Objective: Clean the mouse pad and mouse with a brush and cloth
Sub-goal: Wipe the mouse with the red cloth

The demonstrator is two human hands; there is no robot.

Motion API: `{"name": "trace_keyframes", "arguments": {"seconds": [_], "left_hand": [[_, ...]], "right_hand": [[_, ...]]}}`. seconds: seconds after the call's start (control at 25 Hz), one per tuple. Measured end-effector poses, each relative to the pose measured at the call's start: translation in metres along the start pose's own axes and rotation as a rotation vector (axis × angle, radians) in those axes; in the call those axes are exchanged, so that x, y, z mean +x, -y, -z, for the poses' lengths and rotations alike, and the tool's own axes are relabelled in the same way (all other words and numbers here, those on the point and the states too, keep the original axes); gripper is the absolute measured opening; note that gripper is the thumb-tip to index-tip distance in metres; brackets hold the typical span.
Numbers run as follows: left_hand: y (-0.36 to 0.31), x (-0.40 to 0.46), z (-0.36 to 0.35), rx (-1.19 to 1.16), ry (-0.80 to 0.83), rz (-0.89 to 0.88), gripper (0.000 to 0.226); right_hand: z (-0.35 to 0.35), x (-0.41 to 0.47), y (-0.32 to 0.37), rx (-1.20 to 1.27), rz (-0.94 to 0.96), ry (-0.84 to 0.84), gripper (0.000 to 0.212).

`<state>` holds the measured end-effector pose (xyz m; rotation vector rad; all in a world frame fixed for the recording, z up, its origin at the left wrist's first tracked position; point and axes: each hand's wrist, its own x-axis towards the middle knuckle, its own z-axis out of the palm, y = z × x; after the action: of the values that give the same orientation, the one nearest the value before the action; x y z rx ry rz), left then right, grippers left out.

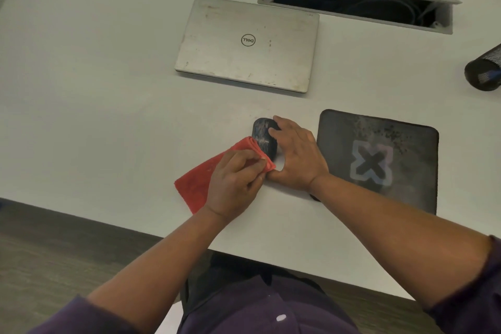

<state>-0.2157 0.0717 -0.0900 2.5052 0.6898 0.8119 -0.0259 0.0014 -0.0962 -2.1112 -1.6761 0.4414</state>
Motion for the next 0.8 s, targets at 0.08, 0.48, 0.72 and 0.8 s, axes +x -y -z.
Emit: {"name": "trace_keyframes", "arguments": {"seconds": [0.08, 0.48, 0.72, 0.8], "left_hand": [[-0.003, 0.006, -0.001, 0.025, 0.003, 0.006, 0.013], [-0.013, 0.038, 0.000, 0.021, 0.020, 0.288, 0.017], [-0.004, 0.017, 0.005, 0.060, 0.145, -0.088, 0.015], [-0.003, 0.019, 0.005, 0.044, 0.151, -0.021, 0.017]], "right_hand": [[0.000, 0.000, 0.001, -0.004, 0.013, -0.005, 0.088], [0.000, 0.002, 0.002, -0.058, -0.004, -0.041, 0.076], [0.000, 0.004, 0.000, -0.053, 0.012, -0.010, 0.082], [-0.002, 0.004, 0.000, -0.056, 0.013, -0.038, 0.079]]}}
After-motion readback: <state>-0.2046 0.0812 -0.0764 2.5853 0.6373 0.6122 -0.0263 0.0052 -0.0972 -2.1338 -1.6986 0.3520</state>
